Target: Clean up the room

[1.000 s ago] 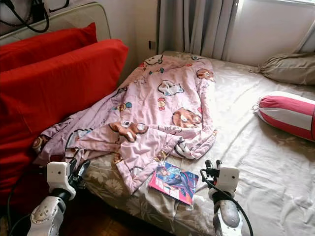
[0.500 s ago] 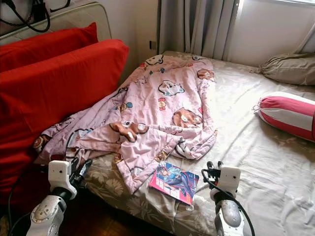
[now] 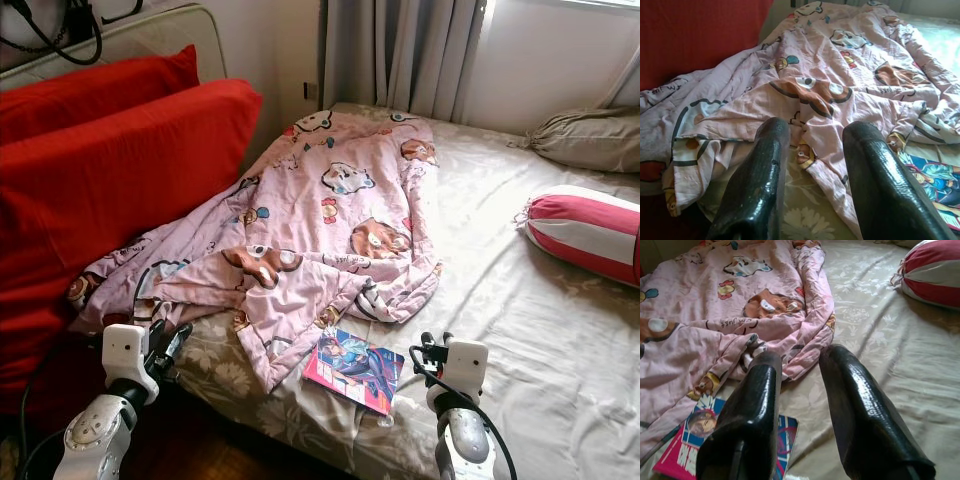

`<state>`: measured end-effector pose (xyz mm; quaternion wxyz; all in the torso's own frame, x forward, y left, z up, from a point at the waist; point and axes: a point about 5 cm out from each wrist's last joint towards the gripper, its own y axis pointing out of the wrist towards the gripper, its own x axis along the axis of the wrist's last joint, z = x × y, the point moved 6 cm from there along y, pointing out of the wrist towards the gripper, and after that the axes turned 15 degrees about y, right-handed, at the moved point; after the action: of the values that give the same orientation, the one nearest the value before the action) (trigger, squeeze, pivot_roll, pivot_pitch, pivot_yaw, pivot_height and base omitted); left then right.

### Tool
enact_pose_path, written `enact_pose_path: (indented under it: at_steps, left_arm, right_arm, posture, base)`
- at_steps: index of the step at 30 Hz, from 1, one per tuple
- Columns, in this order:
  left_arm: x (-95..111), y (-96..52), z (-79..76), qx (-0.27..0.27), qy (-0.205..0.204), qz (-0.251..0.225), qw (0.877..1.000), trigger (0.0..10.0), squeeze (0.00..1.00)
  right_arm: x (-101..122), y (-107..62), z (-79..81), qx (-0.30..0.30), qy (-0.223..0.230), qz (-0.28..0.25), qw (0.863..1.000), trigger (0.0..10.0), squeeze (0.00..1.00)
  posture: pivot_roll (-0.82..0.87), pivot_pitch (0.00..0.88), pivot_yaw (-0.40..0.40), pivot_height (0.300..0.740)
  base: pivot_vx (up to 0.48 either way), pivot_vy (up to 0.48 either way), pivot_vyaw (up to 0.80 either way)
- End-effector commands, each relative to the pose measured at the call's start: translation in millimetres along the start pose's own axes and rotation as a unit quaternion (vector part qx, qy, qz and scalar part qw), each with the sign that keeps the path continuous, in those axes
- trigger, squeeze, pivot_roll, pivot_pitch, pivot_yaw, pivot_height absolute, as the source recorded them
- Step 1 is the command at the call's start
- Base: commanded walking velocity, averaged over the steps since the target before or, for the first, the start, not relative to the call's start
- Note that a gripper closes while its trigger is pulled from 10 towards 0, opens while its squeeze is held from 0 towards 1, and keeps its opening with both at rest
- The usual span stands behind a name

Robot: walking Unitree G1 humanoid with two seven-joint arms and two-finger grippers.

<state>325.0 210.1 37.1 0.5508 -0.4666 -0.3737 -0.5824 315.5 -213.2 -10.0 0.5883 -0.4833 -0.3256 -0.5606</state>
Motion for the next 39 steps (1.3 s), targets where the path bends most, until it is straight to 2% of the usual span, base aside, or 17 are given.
enact_pose_path:
  at_steps: [1, 5, 6, 7, 8, 15, 16, 39]
  left_arm:
    - [1.0, -0.1, 0.1, -0.005, 0.0, 0.0, 1.0, 10.0, 0.0]
    - [1.6, 0.4, 1.2, -0.003, 0.0, -0.001, 1.0, 10.0, 0.0]
    - [1.5, 0.3, 1.7, -0.002, 0.0, 0.0, 1.0, 10.0, 0.0]
    - [1.5, 0.3, 1.7, -0.002, 0.0, 0.0, 1.0, 10.0, 0.0]
    - [1.5, 0.2, 2.0, -0.001, 0.0, 0.001, 1.0, 10.0, 0.0]
    - [1.4, 0.5, 3.7, 0.002, 0.001, 0.003, 1.0, 10.0, 0.0]
    - [1.5, 0.5, 3.8, 0.002, 0.001, 0.003, 1.0, 10.0, 0.0]
    - [2.3, 2.8, -0.4, -0.007, -0.001, 0.005, 1.0, 10.0, 0.0]
  right_arm:
    - [-0.2, -0.1, -0.2, 0.002, 0.003, 0.001, 1.0, 10.0, 0.0]
    - [0.1, 0.5, 1.1, 0.005, 0.005, 0.002, 1.0, 10.0, 0.0]
    - [-0.4, 0.5, 1.9, 0.007, 0.012, 0.003, 1.0, 10.0, 0.24]
    - [-0.4, 0.5, 1.9, 0.007, 0.012, 0.003, 1.0, 10.0, 0.24]
    - [-1.5, 0.5, 2.2, 0.007, 0.017, 0.006, 1.0, 10.0, 1.0]
    - [-2.6, 0.5, 6.0, 0.014, 0.017, 0.006, 1.0, 10.0, 1.0]
    - [-3.0, 0.4, 5.8, 0.014, 0.013, 0.008, 1.0, 10.0, 0.0]
    - [-9.4, -0.2, 7.5, 0.01, 0.011, 0.019, 1.0, 10.0, 0.0]
  posture:
    - [0.06, 0.0, -0.022, 0.669]
    - [0.07, 0.0, -0.023, 0.669]
    - [0.07, 0.0, -0.023, 0.669]
    - [0.07, 0.0, -0.023, 0.669]
    - [0.07, 0.0, -0.023, 0.669]
    - [0.07, 0.006, -0.023, 0.669]
    - [0.07, 0.006, -0.023, 0.669]
    - [0.07, 0.018, -0.016, 0.669]
  base:
    - [0.0, 0.0, 0.0]
    - [0.0, 0.0, 0.0]
    - [0.0, 0.0, 0.0]
    - [0.0, 0.0, 0.0]
    - [0.0, 0.0, 0.0]
    - [0.0, 0.0, 0.0]
    - [0.0, 0.0, 0.0]
    - [0.0, 0.0, 0.0]
